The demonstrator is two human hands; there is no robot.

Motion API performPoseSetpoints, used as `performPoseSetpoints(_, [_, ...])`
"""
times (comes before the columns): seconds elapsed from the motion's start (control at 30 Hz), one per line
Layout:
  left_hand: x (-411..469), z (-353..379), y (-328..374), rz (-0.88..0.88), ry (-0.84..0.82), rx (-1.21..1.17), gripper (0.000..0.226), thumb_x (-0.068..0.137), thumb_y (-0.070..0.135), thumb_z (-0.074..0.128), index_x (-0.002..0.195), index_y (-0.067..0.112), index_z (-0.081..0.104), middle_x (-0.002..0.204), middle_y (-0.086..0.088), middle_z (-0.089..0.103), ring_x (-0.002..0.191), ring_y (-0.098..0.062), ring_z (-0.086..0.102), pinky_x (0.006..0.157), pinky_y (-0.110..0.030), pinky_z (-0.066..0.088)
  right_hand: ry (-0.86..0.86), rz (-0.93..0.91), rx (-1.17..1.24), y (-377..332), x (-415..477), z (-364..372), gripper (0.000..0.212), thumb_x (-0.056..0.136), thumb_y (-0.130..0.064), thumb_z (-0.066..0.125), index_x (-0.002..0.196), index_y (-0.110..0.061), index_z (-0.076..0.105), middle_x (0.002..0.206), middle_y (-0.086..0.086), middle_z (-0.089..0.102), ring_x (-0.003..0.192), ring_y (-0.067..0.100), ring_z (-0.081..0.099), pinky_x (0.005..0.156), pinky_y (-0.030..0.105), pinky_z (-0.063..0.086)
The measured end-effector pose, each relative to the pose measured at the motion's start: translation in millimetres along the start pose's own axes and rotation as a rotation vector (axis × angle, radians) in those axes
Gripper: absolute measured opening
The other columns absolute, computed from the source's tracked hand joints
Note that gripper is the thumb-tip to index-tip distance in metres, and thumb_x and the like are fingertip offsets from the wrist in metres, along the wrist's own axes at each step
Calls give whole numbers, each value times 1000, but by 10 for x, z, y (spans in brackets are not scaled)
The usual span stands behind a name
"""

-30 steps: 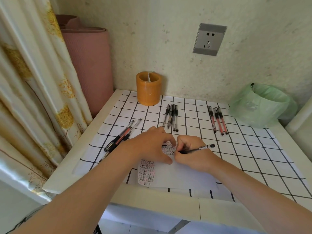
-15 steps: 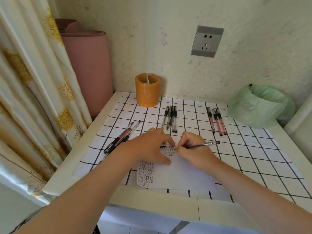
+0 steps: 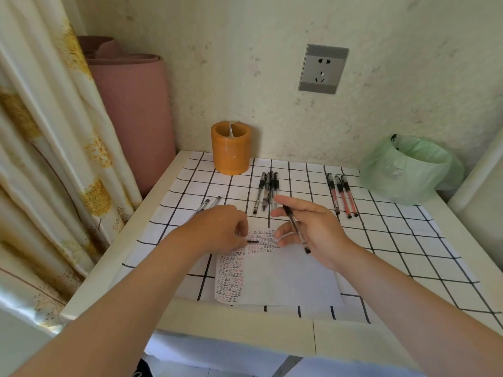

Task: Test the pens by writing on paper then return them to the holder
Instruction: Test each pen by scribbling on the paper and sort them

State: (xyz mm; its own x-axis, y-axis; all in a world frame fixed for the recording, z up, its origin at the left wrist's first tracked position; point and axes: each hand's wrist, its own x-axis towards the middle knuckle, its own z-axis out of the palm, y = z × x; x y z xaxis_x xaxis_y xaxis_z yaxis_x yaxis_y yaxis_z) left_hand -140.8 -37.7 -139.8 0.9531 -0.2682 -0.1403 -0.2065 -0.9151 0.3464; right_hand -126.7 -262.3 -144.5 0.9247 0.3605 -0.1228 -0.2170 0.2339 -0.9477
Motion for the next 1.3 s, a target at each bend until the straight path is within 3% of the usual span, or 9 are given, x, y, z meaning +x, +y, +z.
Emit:
performPoseSetpoints(0.13, [-8, -20, -7, -22, 82, -81, 17, 85, 38, 73, 88, 39, 57, 93, 17, 61, 85, -1, 56, 65, -21, 40, -16, -46, -264, -32, 20, 14, 34, 96, -2, 53, 113, -29, 65, 89, 4, 68, 53, 22, 56, 46, 30, 44])
performPoseSetpoints(0.23, [-4, -46, 25, -27, 152, -180, 18, 82, 30, 77, 88, 36, 62, 90, 15, 62, 84, -2, 57, 67, -20, 44, 90, -152, -695, -31, 30, -18, 29, 87, -15, 73, 107, -35, 66, 83, -10, 70, 57, 2, 57, 59, 21, 45])
performPoseSetpoints(0.33, [-3, -55, 46, -42, 160, -217, 16, 81, 27, 79, 88, 33, 66, 91, 13, 64, 87, -3, 59, 73, -21, 48, 125, -235, -1022, -3, 8, -52, 19, 87, -23, 74, 101, -35, 73, 86, -21, 69, 68, -14, 56, 67, 13, 40])
performPoseSetpoints(0.53, [-9, -45, 55, -39, 158, -235, 16, 81, 28, 80, 85, 36, 66, 90, 15, 65, 86, 1, 60, 72, -17, 47, 70, -315, -1266, -21, -45, -29, 18, 91, -28, 68, 106, -35, 73, 106, -19, 69, 97, 0, 61, 87, 24, 49])
performPoseSetpoints(0.83, [-10, -26, 138, -9, 152, -271, 14, 76, 35, 82, 80, 36, 69, 81, 15, 68, 78, 3, 62, 69, -20, 51, -52, -348, -1211, 39, -27, -1, 20, 91, -21, 68, 108, -29, 74, 95, -20, 64, 87, -4, 58, 82, 19, 46])
performPoseSetpoints(1.03, [-28, -27, 235, -85, 125, -501, 12, 76, 37, 82, 80, 30, 73, 76, 11, 72, 67, 3, 64, 60, -15, 46, -117, -500, -1580, 4, -38, -12, 19, 99, -22, 52, 110, -19, 67, 86, -1, 66, 79, 18, 53, 77, 39, 46])
performPoseSetpoints(1.13, [-28, -30, 328, -142, 121, -700, 11, 76, 30, 82, 79, 23, 74, 77, 3, 75, 63, -2, 64, 53, -12, 46, -107, -485, -1622, -23, -68, 24, 32, 95, -46, 44, 104, -21, 61, 84, -4, 59, 82, 19, 52, 80, 39, 43])
performPoseSetpoints(1.23, [-52, 2, 399, -176, 63, -821, 15, 75, 28, 83, 82, 17, 76, 78, 3, 76, 63, -3, 64, 53, -12, 45, -27, -464, -1724, -18, -63, 67, 62, 75, -87, 36, 73, -26, 51, 68, -10, 49, 72, 16, 47, 72, 34, 38])
performPoseSetpoints(1.3, [-61, 50, 433, -205, 15, -847, 17, 72, 32, 84, 80, 19, 77, 77, 3, 76, 63, -3, 64, 55, -12, 46, 42, -478, -1799, -13, -63, 116, 70, 66, -96, 32, 57, -27, 43, 56, -11, 45, 64, 14, 45, 69, 33, 31])
